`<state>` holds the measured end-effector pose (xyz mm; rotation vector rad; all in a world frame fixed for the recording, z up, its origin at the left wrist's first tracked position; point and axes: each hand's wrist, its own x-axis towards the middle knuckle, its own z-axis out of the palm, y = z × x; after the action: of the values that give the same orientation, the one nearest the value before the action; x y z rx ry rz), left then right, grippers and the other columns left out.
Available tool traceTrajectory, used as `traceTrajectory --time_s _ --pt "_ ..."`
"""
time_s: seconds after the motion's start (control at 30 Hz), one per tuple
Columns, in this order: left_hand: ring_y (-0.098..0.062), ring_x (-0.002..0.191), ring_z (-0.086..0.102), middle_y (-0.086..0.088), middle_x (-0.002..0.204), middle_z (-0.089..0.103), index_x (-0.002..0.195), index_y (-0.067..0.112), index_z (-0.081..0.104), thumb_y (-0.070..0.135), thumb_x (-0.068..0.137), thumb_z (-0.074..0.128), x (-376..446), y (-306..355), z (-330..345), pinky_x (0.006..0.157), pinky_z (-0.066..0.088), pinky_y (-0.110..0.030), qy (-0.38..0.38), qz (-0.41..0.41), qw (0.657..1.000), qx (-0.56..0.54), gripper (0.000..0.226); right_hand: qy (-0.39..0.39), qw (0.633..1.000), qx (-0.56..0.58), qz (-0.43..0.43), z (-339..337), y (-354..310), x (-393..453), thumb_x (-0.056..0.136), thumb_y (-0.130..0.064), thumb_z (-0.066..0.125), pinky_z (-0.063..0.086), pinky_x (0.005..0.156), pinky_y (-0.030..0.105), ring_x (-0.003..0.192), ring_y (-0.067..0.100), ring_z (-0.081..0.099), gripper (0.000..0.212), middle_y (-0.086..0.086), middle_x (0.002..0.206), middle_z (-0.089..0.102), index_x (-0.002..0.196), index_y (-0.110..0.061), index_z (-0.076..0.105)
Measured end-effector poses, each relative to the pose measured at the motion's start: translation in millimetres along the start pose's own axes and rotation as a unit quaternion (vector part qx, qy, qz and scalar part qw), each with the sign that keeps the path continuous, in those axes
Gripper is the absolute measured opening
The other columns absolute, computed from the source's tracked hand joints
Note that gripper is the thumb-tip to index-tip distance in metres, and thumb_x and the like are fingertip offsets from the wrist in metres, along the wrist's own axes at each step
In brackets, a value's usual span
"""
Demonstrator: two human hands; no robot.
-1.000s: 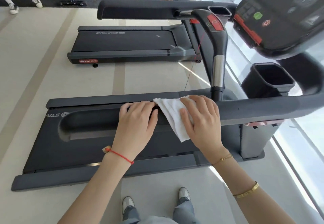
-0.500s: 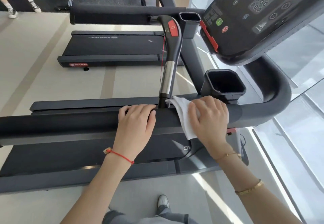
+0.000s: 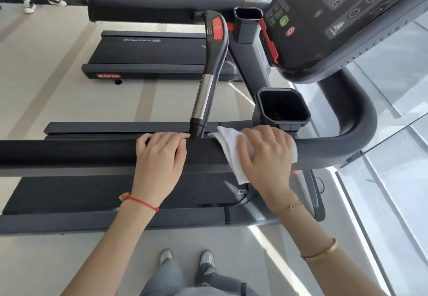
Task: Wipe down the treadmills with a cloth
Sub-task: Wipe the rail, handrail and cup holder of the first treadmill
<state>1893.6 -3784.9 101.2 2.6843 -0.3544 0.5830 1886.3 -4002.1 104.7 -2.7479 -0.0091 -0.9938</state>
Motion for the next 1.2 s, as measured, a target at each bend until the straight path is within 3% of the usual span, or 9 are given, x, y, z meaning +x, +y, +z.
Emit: traceTrajectory --time_s 0.1,0.23,0.33,0.47,0.57,0.7,0.9,0.97,1.2 --pt "-0.017 0.093 0.064 0.006 0.098 0.071 0.105 0.018 0.069 0.024 0.101 0.038 -0.4 -1.5 0.6 0.096 0.036 -0.038 0.003 0.005 1.000 0.003 0.032 -0.031 0.997 0.020 -0.067 10.3 -31.6 -3.2 0.095 -0.029 0.046 0.043 0.078 0.040 0.080 0.026 0.055 0.026 0.002 0.087 0.064 0.092 -0.018 0.069" --pt "-0.013 0.095 0.063 0.010 0.101 0.070 0.108 0.021 0.069 0.025 0.101 0.038 0.0 -2.3 -0.1 0.097 0.034 -0.036 -0.003 0.005 1.000 -0.006 0.032 -0.051 0.989 0.029 -0.139 1.4 0.7 -5.3 0.099 -0.031 0.047 0.044 0.088 0.040 0.094 0.027 0.058 0.028 0.004 0.104 0.065 0.111 -0.016 0.067" --pt "-0.012 0.097 0.062 0.012 0.103 0.070 0.111 0.024 0.068 0.026 0.101 0.039 0.0 -3.6 -0.8 0.100 0.033 -0.034 -0.008 0.001 1.000 -0.015 0.030 -0.017 0.998 0.003 -0.068 -6.1 26.8 -5.7 0.099 -0.029 0.047 0.043 0.088 0.037 0.093 0.026 0.059 0.026 0.003 0.101 0.065 0.103 -0.017 0.069" --pt "-0.014 0.097 0.064 0.010 0.103 0.071 0.109 0.022 0.069 0.025 0.101 0.040 0.5 -3.2 -2.1 0.098 0.035 -0.038 -0.016 0.000 1.000 -0.014 0.031 0.013 1.000 -0.016 -0.018 7.3 -12.4 -6.0 0.095 -0.024 0.047 0.041 0.085 0.040 0.086 0.030 0.055 0.024 0.005 0.091 0.064 0.089 -0.016 0.069" --pt "-0.016 0.095 0.065 0.008 0.101 0.071 0.105 0.019 0.069 0.023 0.100 0.040 0.3 -5.3 -2.5 0.095 0.038 -0.040 -0.020 0.003 1.000 -0.013 0.030 -0.030 0.997 0.006 -0.071 14.0 -35.5 -17.9 0.097 -0.027 0.046 0.041 0.094 0.046 0.104 0.034 0.055 0.031 0.009 0.110 0.063 0.116 -0.016 0.066" --pt "-0.015 0.094 0.064 0.009 0.100 0.071 0.106 0.019 0.069 0.023 0.100 0.041 -0.1 -5.4 -3.3 0.094 0.037 -0.039 -0.016 0.005 1.000 -0.020 0.028 -0.106 0.982 0.012 -0.155 -2.4 -11.0 -20.1 0.101 -0.038 0.046 0.036 0.107 0.047 0.122 0.035 0.050 0.043 0.010 0.131 0.056 0.140 -0.020 0.051" --pt "-0.015 0.095 0.064 0.008 0.099 0.071 0.106 0.019 0.069 0.023 0.100 0.041 0.4 -5.6 -3.4 0.096 0.037 -0.038 -0.020 0.003 1.000 -0.022 0.029 -0.196 0.954 0.023 -0.227 -4.5 -6.0 18.9 0.094 -0.059 0.048 0.036 0.108 0.040 0.125 0.028 0.048 0.055 0.007 0.133 0.053 0.131 -0.018 0.057" --pt "-0.015 0.096 0.064 0.008 0.100 0.071 0.106 0.018 0.069 0.022 0.100 0.041 0.7 -6.0 -4.2 0.097 0.036 -0.037 -0.026 0.000 0.999 -0.027 0.029 -0.210 0.946 0.037 -0.243 1.6 -8.9 21.9 0.095 -0.059 0.047 0.043 0.098 0.040 0.118 0.026 0.054 0.057 0.003 0.128 0.058 0.133 -0.018 0.056" --pt "-0.010 0.108 0.061 0.009 0.113 0.068 0.119 0.020 0.066 0.023 0.102 0.043 1.1 -9.2 -8.5 0.105 0.033 -0.032 -0.043 -0.006 0.996 -0.072 0.028 -0.089 0.986 -0.007 -0.142 -1.6 23.7 0.9 0.099 -0.051 0.046 0.043 0.092 0.038 0.099 0.026 0.059 0.045 0.002 0.105 0.065 0.118 -0.015 0.064"
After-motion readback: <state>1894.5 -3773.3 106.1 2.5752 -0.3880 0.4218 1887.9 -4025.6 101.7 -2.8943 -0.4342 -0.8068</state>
